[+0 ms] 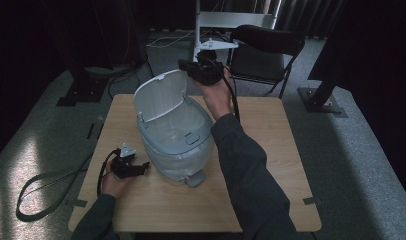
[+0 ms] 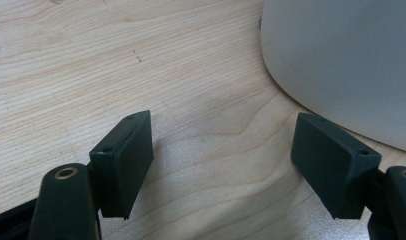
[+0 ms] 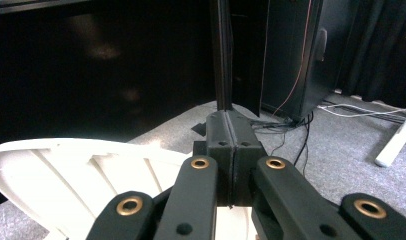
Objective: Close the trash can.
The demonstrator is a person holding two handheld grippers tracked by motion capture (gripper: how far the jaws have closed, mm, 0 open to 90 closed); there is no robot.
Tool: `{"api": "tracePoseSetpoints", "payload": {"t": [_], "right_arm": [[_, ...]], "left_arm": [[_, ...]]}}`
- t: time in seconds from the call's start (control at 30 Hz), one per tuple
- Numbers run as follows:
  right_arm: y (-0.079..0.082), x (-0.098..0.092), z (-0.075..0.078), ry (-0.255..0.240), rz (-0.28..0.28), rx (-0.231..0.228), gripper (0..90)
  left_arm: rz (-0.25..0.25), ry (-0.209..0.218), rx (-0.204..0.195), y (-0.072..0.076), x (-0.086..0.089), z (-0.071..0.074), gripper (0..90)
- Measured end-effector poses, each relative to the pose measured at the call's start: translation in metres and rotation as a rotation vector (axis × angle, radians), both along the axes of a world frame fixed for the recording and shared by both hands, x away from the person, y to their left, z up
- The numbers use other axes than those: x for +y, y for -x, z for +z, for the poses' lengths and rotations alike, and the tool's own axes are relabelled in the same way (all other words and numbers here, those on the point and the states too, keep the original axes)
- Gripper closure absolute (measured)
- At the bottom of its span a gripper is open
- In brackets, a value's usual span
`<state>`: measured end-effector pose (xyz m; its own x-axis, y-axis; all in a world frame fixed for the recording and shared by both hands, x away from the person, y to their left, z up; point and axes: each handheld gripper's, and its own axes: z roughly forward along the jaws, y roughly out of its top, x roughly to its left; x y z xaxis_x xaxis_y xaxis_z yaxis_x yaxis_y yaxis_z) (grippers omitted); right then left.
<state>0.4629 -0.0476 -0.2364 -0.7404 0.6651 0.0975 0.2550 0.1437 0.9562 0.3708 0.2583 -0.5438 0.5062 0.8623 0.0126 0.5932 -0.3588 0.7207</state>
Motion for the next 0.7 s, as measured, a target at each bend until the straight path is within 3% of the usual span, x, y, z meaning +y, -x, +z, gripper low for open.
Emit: {"api": "tracePoseSetpoints", "payload": {"t": [0.2, 0.33, 0.43, 0.7], "right_arm": [[0.002, -0.001, 0.002, 0.012, 0.044, 0.01, 89.7], [0.01, 0.01, 0.001, 0.115, 0.073, -0.03, 89.7], [0.02, 0.015, -0.001, 0.163, 0.065, -0.061, 89.7], [0.039, 0.009, -0.008, 0.186, 0.092, -0.095, 89.7]], "left_arm": [[-0.001, 0.0, -0.001, 0.0, 0.0, 0.0, 25.2], [-0.002, 0.0, -0.001, 0.0, 0.0, 0.0, 25.2], [-0.002, 0.0, -0.001, 0.0, 0.0, 0.0, 25.2], [-0.002, 0.0, -0.001, 0.0, 0.0, 0.0, 25.2]]}}
